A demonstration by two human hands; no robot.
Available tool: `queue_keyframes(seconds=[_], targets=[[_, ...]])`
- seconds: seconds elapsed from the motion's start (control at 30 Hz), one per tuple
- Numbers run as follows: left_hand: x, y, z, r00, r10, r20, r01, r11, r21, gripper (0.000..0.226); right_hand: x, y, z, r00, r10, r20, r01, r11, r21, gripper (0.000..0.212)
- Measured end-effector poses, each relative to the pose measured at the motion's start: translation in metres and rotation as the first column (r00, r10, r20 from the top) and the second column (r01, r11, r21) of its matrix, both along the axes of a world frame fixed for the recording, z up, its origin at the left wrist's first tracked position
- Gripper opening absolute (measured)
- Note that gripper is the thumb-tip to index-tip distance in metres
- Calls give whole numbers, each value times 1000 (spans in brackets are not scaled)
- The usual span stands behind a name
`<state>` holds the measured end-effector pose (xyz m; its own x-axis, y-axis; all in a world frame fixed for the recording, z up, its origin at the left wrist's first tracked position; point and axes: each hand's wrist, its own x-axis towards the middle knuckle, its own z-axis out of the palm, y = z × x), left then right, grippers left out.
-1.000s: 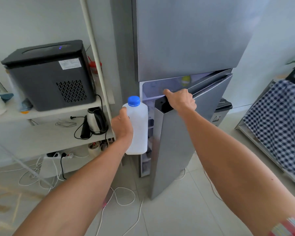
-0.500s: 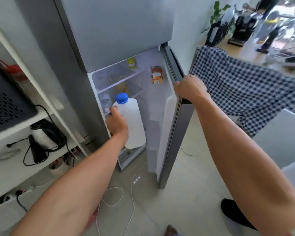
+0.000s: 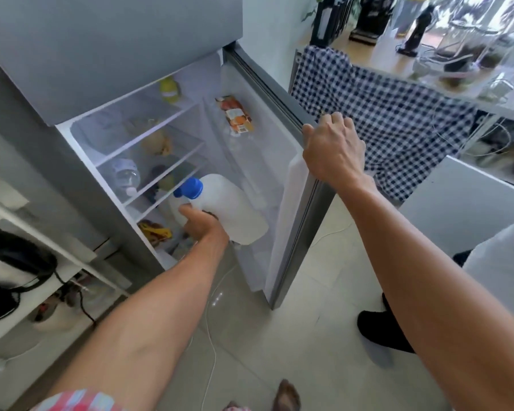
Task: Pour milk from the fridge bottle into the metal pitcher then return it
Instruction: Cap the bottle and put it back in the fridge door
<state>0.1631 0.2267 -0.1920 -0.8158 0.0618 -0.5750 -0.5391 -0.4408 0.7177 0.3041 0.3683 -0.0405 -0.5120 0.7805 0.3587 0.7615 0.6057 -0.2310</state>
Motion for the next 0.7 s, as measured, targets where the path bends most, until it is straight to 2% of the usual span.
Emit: queue_keyframes(seconds=[0.1,0.2,0.3,0.5,0.6,0.7], targets=[[0,21,-17,998,28,58,-30,999,24,38,-2,5,-7,1000,-8,1,7,998,57,42],[0,43,-36,996,75,45,-74,997,-21,38,-4,10,-12,1000,-6,7,5,994,113,41],[2,60,-54,999,15,32,-13,998,-63,36,-6,13,-12,1000,-3,23,0,990,141,42],[12,72,-83,957,-288,-44,276,943,-187,34,-5,18,-15,999,12,39,-18,987,160,43],[15,73,-82,872,-486,-65,451,847,-283,33,-4,21,-14,999,14,39,-20,988,151,42],[11,75,-84,764,-638,-93,563,731,-385,42,-4,21,-14,999,13,40,-19,989,144,41]])
